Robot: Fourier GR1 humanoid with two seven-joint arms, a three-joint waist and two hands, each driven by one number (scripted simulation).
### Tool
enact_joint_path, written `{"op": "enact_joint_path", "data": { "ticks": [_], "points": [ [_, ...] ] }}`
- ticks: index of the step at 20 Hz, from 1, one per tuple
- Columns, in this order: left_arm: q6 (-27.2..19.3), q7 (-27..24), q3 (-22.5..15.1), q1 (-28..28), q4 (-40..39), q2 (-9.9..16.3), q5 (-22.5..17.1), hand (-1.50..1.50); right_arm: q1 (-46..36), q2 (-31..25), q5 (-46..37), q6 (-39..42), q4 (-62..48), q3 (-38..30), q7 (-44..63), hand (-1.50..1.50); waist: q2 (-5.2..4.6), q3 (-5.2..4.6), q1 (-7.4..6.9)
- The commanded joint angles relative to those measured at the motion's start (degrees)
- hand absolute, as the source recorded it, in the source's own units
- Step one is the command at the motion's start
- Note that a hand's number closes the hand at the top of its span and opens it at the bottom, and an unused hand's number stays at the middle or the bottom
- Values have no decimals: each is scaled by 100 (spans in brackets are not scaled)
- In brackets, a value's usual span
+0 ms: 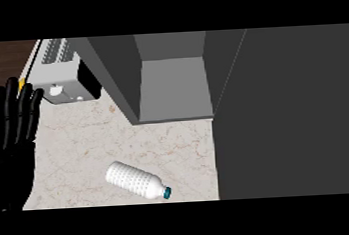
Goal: Pick up the bottled water, place it into the cabinet and close the cabinet
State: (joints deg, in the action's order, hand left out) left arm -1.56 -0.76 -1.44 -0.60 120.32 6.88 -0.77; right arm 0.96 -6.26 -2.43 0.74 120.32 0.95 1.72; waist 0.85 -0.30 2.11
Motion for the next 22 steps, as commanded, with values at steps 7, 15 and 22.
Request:
{"op": "enact_joint_path", "data": {
  "ticks": [7, 15, 22],
  "points": [
    [1115, -226, -2377, -599, -697, 1497, 3170, -150, 267, 213, 586, 379, -49, 460, 237, -150, -102, 139, 4],
    [98, 300, -4708, -1328, -1686, 852, 5701, -150, 745, 178, 1142, 573, 348, 503, 595, -150, 87, 48, -61],
    [-1453, 1067, -6290, -2164, -3387, -203, 7628, -150, 1453, -20, 1683, 719, 1442, 408, 1027, -150, 88, 25, -115]
  ]
}}
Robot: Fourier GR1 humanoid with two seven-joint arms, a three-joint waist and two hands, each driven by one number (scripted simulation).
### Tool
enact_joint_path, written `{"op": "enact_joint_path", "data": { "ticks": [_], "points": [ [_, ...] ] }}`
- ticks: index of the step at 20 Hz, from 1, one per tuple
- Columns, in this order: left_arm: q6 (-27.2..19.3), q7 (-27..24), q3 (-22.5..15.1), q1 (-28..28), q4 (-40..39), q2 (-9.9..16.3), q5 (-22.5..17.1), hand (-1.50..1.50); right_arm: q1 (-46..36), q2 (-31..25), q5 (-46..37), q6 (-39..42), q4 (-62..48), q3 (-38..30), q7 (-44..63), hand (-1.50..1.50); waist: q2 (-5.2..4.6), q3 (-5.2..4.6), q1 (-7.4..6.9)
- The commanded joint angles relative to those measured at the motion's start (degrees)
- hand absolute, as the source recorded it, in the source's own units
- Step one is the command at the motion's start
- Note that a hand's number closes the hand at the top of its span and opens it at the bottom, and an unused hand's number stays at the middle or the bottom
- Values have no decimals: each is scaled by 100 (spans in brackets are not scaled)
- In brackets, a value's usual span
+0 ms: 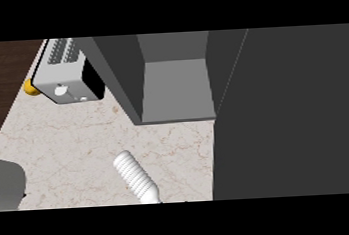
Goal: Pick up the bottled water, place it into the cabinet and close the cabinet
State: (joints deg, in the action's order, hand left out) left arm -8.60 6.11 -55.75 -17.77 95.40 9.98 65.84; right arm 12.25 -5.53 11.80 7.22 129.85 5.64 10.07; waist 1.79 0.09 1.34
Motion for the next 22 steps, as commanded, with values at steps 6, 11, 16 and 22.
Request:
{"op": "enact_joint_path", "data": {
  "ticks": [6, 11, 16, 22],
  "points": [
    [-1924, 903, -1357, -913, -2169, -971, 1956, -150, 663, -259, 741, 100, 1158, -324, 551, -150, -78, -21, -88],
    [-2250, 1213, -1509, -1004, -2319, -983, 2293, -150, 763, -277, 810, 122, 1294, -403, 560, -150, -93, -22, -62],
    [-2356, 1382, -1543, -1025, -2228, -984, 2308, -150, 974, -264, 925, 298, 1263, -468, 386, -150, -106, -13, -23],
    [-2918, 1428, -1370, -884, -2327, -984, 2602, -150, 1107, -314, 1083, 330, 1517, -558, 540, -150, -98, -19, -24]
  ]
}}
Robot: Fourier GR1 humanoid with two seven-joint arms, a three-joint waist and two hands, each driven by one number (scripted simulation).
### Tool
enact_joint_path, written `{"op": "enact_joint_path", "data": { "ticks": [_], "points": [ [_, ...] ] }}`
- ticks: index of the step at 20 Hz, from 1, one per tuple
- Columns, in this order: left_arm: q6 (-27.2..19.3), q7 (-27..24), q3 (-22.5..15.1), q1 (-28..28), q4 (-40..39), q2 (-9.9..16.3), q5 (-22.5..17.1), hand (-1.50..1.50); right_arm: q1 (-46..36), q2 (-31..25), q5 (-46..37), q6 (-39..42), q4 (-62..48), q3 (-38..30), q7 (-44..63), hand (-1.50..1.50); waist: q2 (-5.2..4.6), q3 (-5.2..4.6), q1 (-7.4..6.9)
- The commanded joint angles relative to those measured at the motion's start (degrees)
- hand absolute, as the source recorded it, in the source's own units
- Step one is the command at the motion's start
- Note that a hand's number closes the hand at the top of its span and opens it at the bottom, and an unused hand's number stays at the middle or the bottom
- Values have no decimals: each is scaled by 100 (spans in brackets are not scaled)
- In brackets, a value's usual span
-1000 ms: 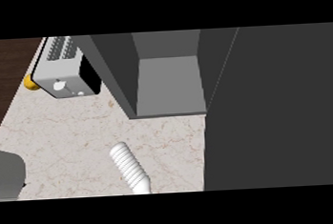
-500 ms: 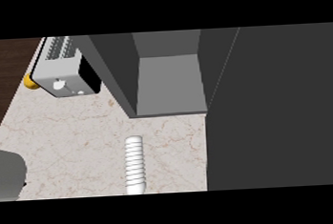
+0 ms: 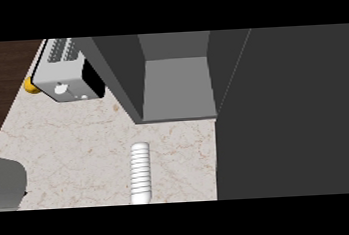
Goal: Pick up the bottled water, place it into the cabinet and close the cabinet
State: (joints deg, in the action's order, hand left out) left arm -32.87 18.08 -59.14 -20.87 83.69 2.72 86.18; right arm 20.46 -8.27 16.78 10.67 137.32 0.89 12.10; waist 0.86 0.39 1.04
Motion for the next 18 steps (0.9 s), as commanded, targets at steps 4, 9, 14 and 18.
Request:
{"op": "enact_joint_path", "data": {
  "ticks": [4, 9, 14, 18],
  "points": [
    [-621, 282, -1089, -658, -1045, -258, 792, -150, 367, -58, 674, 31, 704, -264, 276, -150, -7, -45, -10],
    [-604, 543, -677, -501, -970, -258, 1040, -150, 785, -48, 921, 248, 933, -394, 121, -150, -12, -39, 33],
    [-735, 693, -295, -385, -1167, -259, 1137, -150, 926, -105, 1013, 397, 983, -576, 32, -150, -30, -43, 23],
    [-258, 749, -138, -318, -644, -260, 1210, -150, 1203, -81, 1205, 490, 1202, -589, 49, -150, -45, -41, 18]
  ]
}}
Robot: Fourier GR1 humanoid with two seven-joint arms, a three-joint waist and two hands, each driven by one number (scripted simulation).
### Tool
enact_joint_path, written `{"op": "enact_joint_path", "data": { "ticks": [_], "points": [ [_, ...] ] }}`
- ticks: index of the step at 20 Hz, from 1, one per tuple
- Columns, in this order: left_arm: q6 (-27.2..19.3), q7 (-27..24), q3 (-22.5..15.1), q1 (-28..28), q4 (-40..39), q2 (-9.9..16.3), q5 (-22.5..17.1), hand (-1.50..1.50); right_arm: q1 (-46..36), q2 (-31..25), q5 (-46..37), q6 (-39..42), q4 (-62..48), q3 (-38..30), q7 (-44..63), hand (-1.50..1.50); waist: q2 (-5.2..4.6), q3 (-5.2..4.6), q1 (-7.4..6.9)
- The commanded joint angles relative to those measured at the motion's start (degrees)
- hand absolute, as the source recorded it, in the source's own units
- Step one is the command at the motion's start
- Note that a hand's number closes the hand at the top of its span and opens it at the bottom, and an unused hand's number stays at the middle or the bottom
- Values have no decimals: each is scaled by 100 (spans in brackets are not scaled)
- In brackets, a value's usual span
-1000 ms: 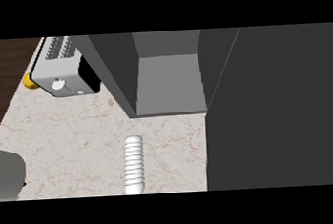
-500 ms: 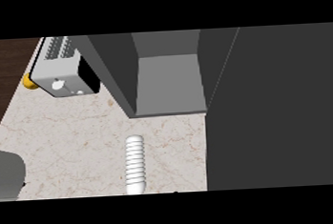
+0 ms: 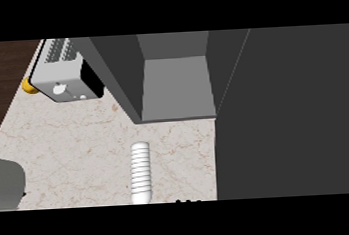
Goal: Pick up the bottled water, place it into the cabinet and close the cabinet
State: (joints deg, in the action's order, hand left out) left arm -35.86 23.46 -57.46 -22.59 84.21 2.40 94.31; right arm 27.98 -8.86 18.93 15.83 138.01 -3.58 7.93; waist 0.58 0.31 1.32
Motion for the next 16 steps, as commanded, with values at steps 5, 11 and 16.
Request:
{"op": "enact_joint_path", "data": {
  "ticks": [5, 11, 16],
  "points": [
    [440, 83, -23, 8, -239, 175, 184, -150, 936, -72, 1253, 249, 1382, -367, 314, -150, -3, -35, 101],
    [732, -242, 463, 796, -485, -52, -395, -150, 857, 44, 1218, 332, 1074, -413, 70, -150, -40, -35, 21],
    [483, -268, 667, 975, -702, -30, -449, -150, 956, -176, 1519, 666, 777, -759, -107, -150, -40, -34, -23]
  ]
}}
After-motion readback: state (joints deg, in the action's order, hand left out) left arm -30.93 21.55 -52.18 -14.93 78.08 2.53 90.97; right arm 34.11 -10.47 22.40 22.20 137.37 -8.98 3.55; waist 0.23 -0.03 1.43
